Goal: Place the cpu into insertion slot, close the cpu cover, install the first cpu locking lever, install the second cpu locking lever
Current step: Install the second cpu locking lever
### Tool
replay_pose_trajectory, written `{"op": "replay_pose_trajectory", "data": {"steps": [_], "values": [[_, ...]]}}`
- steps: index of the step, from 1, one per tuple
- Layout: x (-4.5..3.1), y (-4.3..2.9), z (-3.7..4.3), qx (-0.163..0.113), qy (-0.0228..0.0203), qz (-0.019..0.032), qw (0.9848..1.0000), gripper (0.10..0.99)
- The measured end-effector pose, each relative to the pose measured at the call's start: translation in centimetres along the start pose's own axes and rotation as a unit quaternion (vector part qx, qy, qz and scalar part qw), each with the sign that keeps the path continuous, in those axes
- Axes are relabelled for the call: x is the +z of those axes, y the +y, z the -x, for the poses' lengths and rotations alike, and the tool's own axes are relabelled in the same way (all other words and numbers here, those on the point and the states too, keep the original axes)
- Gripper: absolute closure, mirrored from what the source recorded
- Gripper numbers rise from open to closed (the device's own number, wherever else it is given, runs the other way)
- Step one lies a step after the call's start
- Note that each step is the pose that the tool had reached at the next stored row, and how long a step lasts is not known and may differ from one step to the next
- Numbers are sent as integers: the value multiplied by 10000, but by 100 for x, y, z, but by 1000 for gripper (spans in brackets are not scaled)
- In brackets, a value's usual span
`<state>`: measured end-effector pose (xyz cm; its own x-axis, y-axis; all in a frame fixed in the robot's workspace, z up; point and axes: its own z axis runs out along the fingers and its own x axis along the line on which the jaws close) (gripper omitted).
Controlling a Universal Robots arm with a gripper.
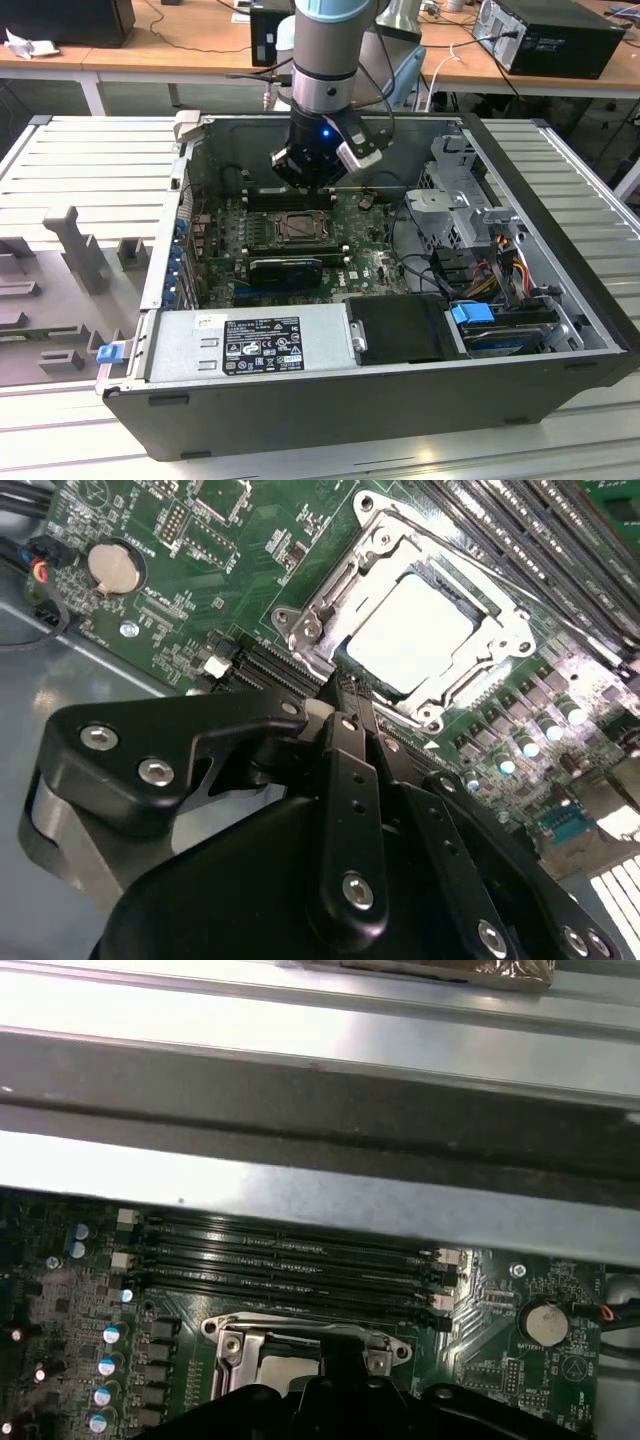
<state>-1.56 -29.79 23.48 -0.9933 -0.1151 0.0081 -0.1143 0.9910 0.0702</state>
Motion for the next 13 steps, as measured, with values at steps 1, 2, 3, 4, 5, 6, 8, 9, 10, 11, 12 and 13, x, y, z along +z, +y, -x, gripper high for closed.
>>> {"op": "replay_pose_trajectory", "data": {"steps": [1, 2, 3, 4, 5, 6, 8, 9, 10, 11, 12, 13], "values": [[-46, 3, 0, 1, 0, 0, 10000, 980], [-80, 5, -1, 1, 0, 0, 10000, 980], [-115, 8, -1, 2, 0, 0, 10000, 980], [-145, 10, -1, 3, 0, 0, 10000, 980], [-168, 11, -1, 4, 0, 0, 10000, 980], [-185, 9, -1, 4, 0, 0, 10000, 980], [-192, -10, -4, 7, -1, 1, 10000, 980], [-193, -23, -6, 8, -1, 0, 10000, 980], [-195, -45, -8, 8, -1, 0, 10000, 980], [-196, -65, -11, 8, -1, 0, 10000, 980], [-197, -105, -16, 8, -1, 1, 10000, 980], [-198, -129, -19, 9, -1, 0, 10000, 980]]}}
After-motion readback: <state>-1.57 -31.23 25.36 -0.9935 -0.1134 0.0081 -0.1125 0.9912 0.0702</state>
